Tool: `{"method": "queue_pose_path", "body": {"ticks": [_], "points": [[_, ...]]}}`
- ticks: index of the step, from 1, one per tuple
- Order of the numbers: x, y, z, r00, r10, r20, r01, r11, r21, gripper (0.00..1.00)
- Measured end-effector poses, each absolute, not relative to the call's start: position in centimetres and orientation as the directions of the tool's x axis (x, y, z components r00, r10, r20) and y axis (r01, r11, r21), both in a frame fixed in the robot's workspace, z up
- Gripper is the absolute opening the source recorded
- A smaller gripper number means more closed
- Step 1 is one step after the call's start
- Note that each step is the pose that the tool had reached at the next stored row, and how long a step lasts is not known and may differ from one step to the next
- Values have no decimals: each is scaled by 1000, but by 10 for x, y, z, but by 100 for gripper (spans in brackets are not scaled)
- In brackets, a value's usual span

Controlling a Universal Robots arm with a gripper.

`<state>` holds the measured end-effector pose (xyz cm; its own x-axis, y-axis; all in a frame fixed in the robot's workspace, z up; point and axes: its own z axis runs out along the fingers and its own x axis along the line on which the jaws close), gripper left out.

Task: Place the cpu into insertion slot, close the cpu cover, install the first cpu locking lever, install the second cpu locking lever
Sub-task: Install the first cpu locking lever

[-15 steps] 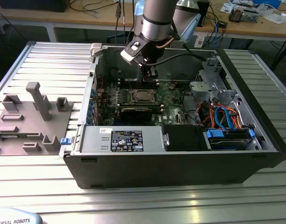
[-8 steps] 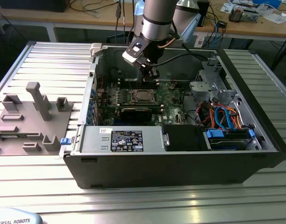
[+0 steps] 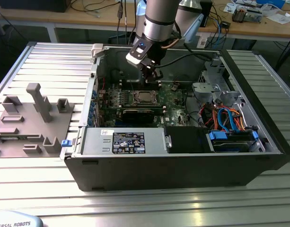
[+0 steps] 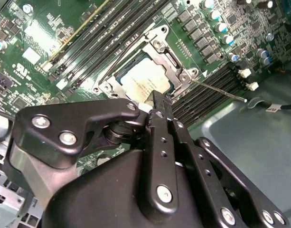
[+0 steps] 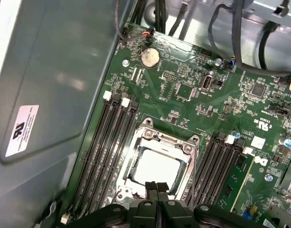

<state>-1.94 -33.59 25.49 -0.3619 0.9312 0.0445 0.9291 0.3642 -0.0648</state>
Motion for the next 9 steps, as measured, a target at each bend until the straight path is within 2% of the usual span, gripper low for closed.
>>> {"method": "queue_pose_path", "body": {"ticks": [9], "points": [[-19,-336,255,-449,892,44,890,451,-65,11]]}}
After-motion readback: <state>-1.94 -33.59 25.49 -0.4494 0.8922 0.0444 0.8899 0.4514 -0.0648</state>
